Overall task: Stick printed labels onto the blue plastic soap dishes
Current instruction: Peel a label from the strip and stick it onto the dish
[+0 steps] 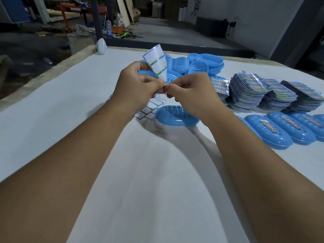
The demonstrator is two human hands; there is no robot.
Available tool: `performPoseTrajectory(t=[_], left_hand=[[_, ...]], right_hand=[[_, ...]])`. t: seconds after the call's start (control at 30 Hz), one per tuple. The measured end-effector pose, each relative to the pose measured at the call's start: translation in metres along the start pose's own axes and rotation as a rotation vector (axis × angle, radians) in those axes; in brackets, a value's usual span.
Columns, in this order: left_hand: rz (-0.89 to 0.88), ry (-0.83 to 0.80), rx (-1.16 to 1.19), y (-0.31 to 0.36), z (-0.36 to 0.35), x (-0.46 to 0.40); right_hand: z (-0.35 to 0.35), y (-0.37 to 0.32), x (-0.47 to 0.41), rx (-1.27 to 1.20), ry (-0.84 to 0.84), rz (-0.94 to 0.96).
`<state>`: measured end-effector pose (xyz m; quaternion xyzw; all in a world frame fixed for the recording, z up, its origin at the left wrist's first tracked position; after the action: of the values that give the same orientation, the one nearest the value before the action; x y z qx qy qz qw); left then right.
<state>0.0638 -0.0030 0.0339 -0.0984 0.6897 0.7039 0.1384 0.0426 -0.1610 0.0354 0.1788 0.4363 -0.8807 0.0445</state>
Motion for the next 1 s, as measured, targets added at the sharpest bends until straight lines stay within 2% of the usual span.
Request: performPoseTrajectory(t=[0.23, 0.5, 0.73, 1.0], left_hand=[[0.012, 0.006, 0.020, -0.005, 0.000, -0.005], [0.002, 0.042, -0.063, -0.007, 0.004, -0.010], [-0.020, 0.056, -0.075, -0.004, 0.006, -0.009], [-0.041, 0.083, -0.065, -0.002, 0.008, -0.010]], right_hand=[[0.020, 0.021, -0.007, -0.061, 0.154, -0.141], [0.015, 0.014, -0.003, -0.194, 0.031, -0.166], [0.000, 0.010, 0.000, -0.337, -0.154, -0.170], [-0.003, 0.009, 0.001, -0.332, -0.177, -0.149]])
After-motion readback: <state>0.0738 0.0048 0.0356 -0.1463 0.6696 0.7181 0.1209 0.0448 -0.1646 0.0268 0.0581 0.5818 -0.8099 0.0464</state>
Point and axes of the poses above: each hand's wrist, its own x-axis away from the middle knuckle, its own z-axis out of the back of the hand, y = z × x, the point moved 9 cm from there along -x, towards the middle knuckle, and after that the axes turned 5 degrees about x, right-handed, at the moved point
